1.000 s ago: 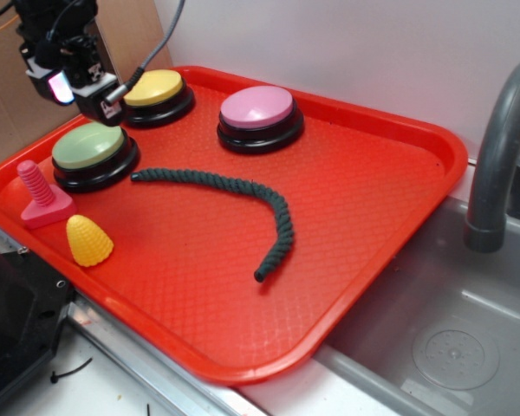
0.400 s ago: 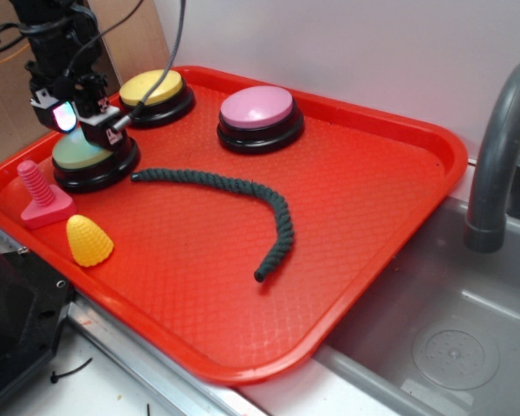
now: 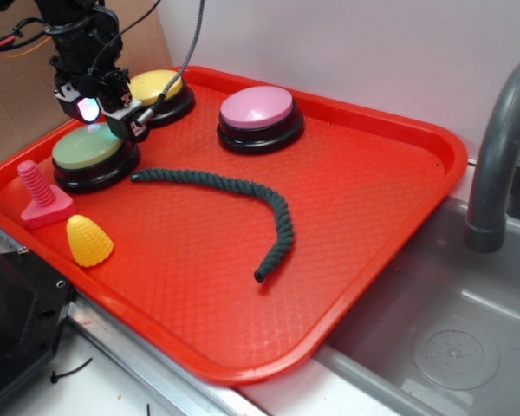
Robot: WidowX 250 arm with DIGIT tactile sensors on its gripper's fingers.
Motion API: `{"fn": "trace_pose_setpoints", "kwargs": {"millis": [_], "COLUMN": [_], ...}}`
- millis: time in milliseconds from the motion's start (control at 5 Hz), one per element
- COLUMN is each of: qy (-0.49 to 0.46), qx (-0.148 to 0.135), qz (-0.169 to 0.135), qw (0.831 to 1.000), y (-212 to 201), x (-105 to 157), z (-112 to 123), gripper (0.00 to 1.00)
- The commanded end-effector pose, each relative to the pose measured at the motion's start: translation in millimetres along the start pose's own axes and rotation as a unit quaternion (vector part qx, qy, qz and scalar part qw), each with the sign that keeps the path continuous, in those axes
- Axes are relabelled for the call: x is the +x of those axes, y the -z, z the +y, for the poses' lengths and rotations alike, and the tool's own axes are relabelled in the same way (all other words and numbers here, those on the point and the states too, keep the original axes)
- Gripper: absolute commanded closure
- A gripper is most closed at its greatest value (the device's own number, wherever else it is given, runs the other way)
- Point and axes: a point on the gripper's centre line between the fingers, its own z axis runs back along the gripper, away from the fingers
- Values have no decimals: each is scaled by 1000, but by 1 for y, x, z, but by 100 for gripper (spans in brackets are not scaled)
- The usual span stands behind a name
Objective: Push the green button.
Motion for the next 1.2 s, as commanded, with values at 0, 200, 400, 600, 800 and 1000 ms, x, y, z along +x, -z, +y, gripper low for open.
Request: {"fn": "trace_pose_setpoints", "kwargs": {"millis": [0,200,400,600,800,1000], "qy": [-40,-39,-33,-33,-32,-30], "qx": [-20,-16,-13,-17,-21,-21], "qz": [-2,-18,-21,-26,-35,-38], "qw": [999,999,999,999,999,999], "y": [-46,-61,-69,-80,-88,-96], "x": [10,13,13,11,10,10], "z": [4,5,4,6,8,8], "gripper": [0,0,0,0,0,0]}}
